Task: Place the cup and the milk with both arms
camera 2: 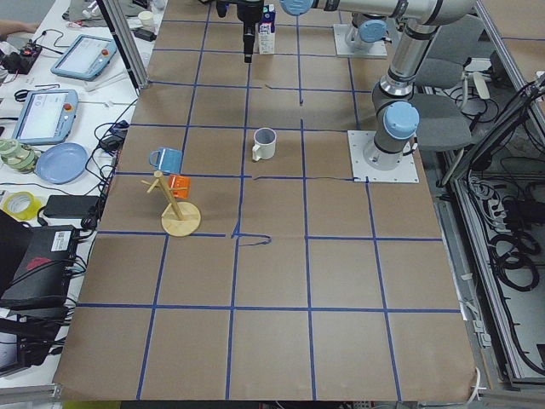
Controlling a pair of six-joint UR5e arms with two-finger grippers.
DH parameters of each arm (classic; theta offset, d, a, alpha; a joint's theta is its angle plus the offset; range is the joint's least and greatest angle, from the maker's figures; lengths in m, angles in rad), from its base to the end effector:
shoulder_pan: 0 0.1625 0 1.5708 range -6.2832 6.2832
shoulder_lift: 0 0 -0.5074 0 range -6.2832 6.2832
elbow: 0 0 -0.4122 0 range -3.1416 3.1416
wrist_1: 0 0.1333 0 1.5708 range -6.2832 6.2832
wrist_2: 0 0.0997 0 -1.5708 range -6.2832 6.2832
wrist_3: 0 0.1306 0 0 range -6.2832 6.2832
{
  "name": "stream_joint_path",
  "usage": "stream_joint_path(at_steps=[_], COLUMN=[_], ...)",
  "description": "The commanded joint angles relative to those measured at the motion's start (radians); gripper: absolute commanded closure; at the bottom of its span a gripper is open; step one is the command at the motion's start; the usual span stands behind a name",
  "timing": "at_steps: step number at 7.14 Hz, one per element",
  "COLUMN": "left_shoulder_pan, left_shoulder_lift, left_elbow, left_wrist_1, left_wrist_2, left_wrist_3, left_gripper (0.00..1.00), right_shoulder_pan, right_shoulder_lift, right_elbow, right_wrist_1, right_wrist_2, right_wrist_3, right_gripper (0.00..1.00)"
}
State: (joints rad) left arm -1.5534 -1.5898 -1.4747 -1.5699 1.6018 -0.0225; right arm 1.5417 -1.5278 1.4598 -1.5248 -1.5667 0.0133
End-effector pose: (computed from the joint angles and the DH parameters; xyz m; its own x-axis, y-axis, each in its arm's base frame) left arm -0.1200 -0.5324 0.5792 -0.9987 -0.0422 -0.0291 -0.0398 0.9961 -0.0786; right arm 0.1182 -0.5393 0.5691 -0.9991 0.0423 -0.0044 0.0424 0.9989 -0.0219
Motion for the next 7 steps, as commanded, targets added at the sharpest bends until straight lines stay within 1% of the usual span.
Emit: stream_joint_path(at_steps=[1,2,3,4,5,7], left_shoulder_pan=[0.051,0.109,0.187,0.261,0.316,0.334], left_shoulder_lift=[0.001,-0.004,-0.007,-0.004,-0.009,-0.024], left_elbow=[-0.004,-0.053,-0.166,-0.288,-0.374,-0.523], left_wrist_1=[-0.051,-0.050,-0.018,0.126,0.195,0.372], left_wrist_2=[0.007,0.007,0.003,0.001,-0.005,-0.007], left_wrist_3=[0.009,0.025,0.076,0.161,0.217,0.217], left_gripper=[0.00,0.00,0.00,0.00,0.00,0.00], right_shoulder_pan=[0.000,0.002,0.000,0.002,0.000,0.002], right_shoulder_lift=[0.000,0.000,0.000,0.000,0.001,0.001], right_elbow=[0.002,0.002,0.004,0.004,0.004,0.004], right_wrist_1=[0.000,0.000,0.000,0.000,0.000,0.000], right_wrist_2=[0.001,0.001,-0.001,-0.001,-0.001,-0.001], right_wrist_3=[0.001,0.001,0.001,0.001,0.001,0.001], right_gripper=[0.00,0.00,0.00,0.00,0.00,0.00])
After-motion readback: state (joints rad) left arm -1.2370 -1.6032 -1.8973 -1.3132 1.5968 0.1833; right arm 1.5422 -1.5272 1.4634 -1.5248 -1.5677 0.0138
